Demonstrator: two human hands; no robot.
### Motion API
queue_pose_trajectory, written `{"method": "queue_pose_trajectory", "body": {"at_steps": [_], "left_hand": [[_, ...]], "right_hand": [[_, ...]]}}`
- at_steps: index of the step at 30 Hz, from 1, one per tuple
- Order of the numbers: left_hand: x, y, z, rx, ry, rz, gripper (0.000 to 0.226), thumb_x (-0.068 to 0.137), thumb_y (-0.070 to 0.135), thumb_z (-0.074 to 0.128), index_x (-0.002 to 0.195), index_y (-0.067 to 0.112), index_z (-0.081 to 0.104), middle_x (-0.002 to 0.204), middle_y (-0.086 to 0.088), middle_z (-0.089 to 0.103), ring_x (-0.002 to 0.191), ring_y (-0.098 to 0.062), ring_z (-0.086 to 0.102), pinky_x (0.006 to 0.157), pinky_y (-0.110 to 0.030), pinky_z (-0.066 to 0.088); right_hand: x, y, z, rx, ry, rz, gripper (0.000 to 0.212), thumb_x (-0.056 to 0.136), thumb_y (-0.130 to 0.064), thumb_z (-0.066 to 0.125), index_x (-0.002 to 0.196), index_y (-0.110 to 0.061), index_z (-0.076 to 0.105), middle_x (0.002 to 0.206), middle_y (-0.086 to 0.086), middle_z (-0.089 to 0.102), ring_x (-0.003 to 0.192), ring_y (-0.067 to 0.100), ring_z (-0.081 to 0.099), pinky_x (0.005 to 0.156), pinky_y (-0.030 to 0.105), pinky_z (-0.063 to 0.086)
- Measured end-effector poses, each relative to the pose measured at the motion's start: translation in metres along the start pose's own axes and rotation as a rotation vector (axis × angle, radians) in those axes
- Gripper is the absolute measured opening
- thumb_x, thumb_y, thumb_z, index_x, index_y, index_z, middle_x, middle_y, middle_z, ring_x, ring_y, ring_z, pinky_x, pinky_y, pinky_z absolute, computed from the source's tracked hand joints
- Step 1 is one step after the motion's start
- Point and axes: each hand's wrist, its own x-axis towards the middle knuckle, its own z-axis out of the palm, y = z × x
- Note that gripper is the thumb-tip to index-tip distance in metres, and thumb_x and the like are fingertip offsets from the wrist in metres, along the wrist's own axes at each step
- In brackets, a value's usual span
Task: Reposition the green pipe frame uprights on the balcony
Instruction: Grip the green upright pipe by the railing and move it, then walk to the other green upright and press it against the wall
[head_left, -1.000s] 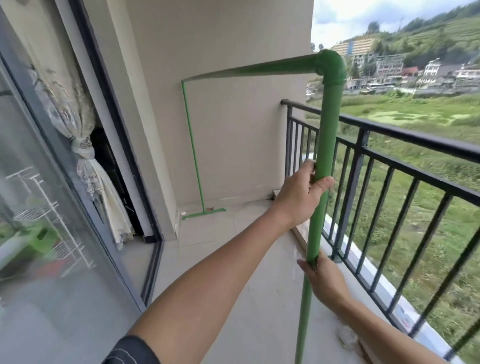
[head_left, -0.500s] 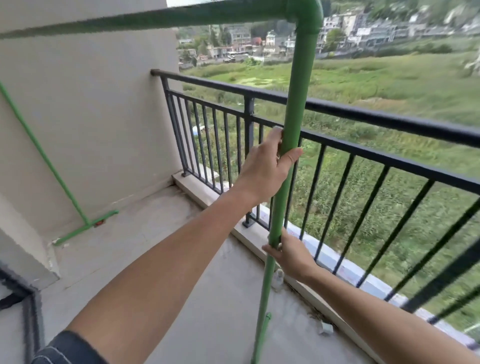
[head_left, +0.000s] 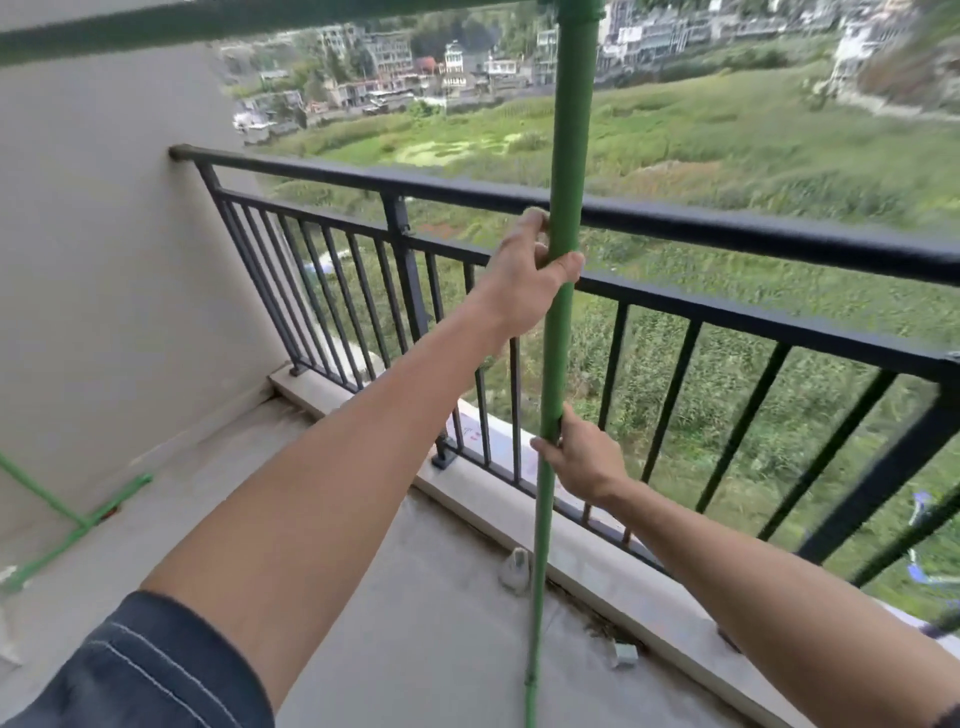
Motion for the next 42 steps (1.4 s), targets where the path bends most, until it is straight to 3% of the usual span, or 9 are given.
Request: {"method": "queue_pose_trajectory", "body": {"at_steps": [9,16,23,26,28,32,35,37,42], "left_hand": [[0.066,-0.006,0.013,0.016,0.075,-0.004,0.017,0.092,0.022,0.053,0.107,0.019,0.045,0.104,-0.017,0.068,0.099,-0.028,0.067,0.092,-0.049,0.053],[0.053,-0.022,0.009,-0.018,0.078,0.075,0.019,0.093,0.023,0.053,0.106,0.016,0.043,0.097,-0.013,0.066,0.092,-0.027,0.068,0.084,-0.047,0.057],[-0.004,-0.036,-0.007,0.038,-0.043,0.020,0.014,0.095,0.029,0.047,0.101,0.018,0.051,0.097,-0.011,0.066,0.089,-0.025,0.067,0.075,-0.037,0.053],[-0.053,-0.054,-0.041,0.025,-0.106,-0.073,0.020,0.096,0.026,0.048,0.102,0.009,0.055,0.095,-0.017,0.070,0.084,-0.026,0.069,0.064,-0.021,0.049],[-0.099,-0.076,-0.074,0.046,-0.130,-0.139,0.020,0.094,0.026,0.051,0.102,0.010,0.058,0.096,-0.017,0.071,0.086,-0.025,0.069,0.064,-0.019,0.051],[-0.213,-0.142,-0.147,0.060,-0.048,-0.348,0.014,0.091,0.027,0.056,0.098,0.015,0.061,0.095,-0.013,0.071,0.082,-0.019,0.069,0.069,-0.018,0.050],[-0.315,-0.196,-0.199,-0.002,0.107,-0.599,0.011,0.092,0.024,0.056,0.097,0.016,0.062,0.090,-0.009,0.073,0.079,-0.015,0.068,0.072,-0.028,0.050],[-0.388,-0.228,-0.227,-0.040,0.249,-0.788,0.014,0.093,0.022,0.055,0.100,0.013,0.063,0.088,-0.009,0.073,0.082,-0.023,0.070,0.071,-0.033,0.050],[-0.533,-0.275,-0.272,-0.113,0.678,-1.127,0.015,0.092,0.011,0.054,0.099,-0.002,0.059,0.086,-0.025,0.070,0.071,-0.030,0.064,0.062,-0.030,0.043]], "right_hand": [[0.060,0.024,-0.017,-0.058,0.013,-0.087,0.027,0.092,-0.039,0.058,0.102,-0.016,0.047,0.088,0.001,0.071,0.073,0.020,0.071,0.062,0.040,0.062],[0.054,0.035,-0.004,-0.164,-0.011,-0.156,0.033,0.093,-0.047,0.051,0.107,-0.019,0.044,0.089,-0.001,0.073,0.072,0.023,0.070,0.061,0.045,0.060],[0.015,0.038,0.023,-0.205,-0.080,0.010,0.032,0.096,-0.046,0.043,0.113,-0.018,0.046,0.086,0.002,0.070,0.068,0.023,0.067,0.064,0.046,0.059],[-0.011,0.033,0.036,-0.290,-0.134,0.084,0.040,0.095,-0.043,0.048,0.124,-0.016,0.049,0.094,0.004,0.071,0.082,0.026,0.068,0.072,0.045,0.059],[-0.039,0.020,0.049,-0.222,-0.189,0.070,0.032,0.094,-0.041,0.052,0.115,-0.019,0.061,0.097,-0.002,0.072,0.087,0.024,0.068,0.078,0.041,0.057],[-0.093,-0.024,0.094,0.031,-0.309,0.042,0.019,0.091,-0.033,0.061,0.102,-0.021,0.070,0.085,-0.005,0.074,0.075,0.009,0.070,0.076,0.035,0.059],[-0.120,-0.056,0.137,0.178,-0.386,0.041,0.013,0.090,-0.028,0.065,0.097,-0.018,0.070,0.076,-0.005,0.073,0.064,0.005,0.072,0.064,0.026,0.056],[-0.133,-0.078,0.160,0.244,-0.424,0.033,0.007,0.090,-0.026,0.065,0.094,-0.021,0.069,0.081,-0.001,0.075,0.067,0.009,0.074,0.062,0.027,0.053],[-0.135,-0.122,0.207,0.297,-0.544,0.056,0.007,0.092,-0.021,0.063,0.096,-0.020,0.069,0.085,0.003,0.076,0.072,0.012,0.074,0.059,0.027,0.051]]}}
